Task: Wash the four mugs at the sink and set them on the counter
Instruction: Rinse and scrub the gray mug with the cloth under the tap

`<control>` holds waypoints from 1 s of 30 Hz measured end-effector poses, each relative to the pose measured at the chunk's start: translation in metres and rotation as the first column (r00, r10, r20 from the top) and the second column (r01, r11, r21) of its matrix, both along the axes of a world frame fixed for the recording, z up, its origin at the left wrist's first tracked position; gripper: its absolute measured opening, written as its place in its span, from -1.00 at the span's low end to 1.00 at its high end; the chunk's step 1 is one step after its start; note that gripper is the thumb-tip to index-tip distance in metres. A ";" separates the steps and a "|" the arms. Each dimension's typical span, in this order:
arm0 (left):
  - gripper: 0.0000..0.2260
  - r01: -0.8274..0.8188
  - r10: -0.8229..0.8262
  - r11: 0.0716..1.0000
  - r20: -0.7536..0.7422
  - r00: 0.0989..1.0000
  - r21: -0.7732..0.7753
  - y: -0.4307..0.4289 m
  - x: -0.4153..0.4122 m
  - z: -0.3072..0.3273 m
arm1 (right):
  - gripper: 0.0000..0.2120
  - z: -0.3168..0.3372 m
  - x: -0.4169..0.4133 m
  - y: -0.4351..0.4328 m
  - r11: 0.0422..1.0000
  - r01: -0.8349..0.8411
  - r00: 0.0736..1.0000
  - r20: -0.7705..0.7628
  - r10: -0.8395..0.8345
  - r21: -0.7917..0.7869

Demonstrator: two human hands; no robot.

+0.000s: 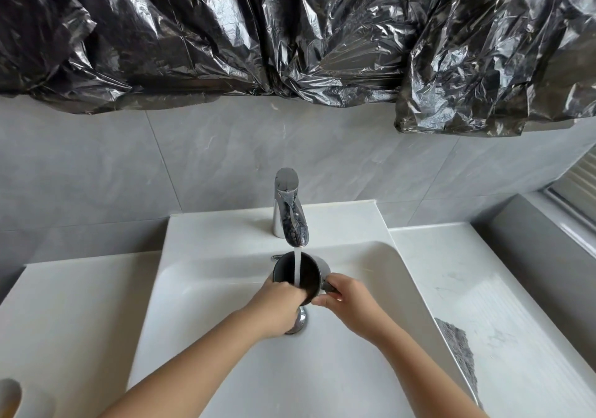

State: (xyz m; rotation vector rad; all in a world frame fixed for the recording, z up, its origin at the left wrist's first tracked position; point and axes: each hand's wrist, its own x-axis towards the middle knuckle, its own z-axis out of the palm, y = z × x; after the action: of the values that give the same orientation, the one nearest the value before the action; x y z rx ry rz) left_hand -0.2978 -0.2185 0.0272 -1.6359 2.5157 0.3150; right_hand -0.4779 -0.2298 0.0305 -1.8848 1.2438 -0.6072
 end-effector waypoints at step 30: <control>-0.72 0.215 -0.170 0.944 0.190 0.967 -0.249 0.007 0.024 -0.006 | -0.65 0.118 0.068 -0.096 0.670 -0.254 0.963 -0.244 0.112 -0.698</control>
State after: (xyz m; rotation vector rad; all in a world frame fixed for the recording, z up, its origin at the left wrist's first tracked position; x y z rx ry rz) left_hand -0.2740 -0.2115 0.0216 -1.4076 2.6505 -0.1848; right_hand -0.4101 -0.3259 0.1480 -2.7503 0.9535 -0.9289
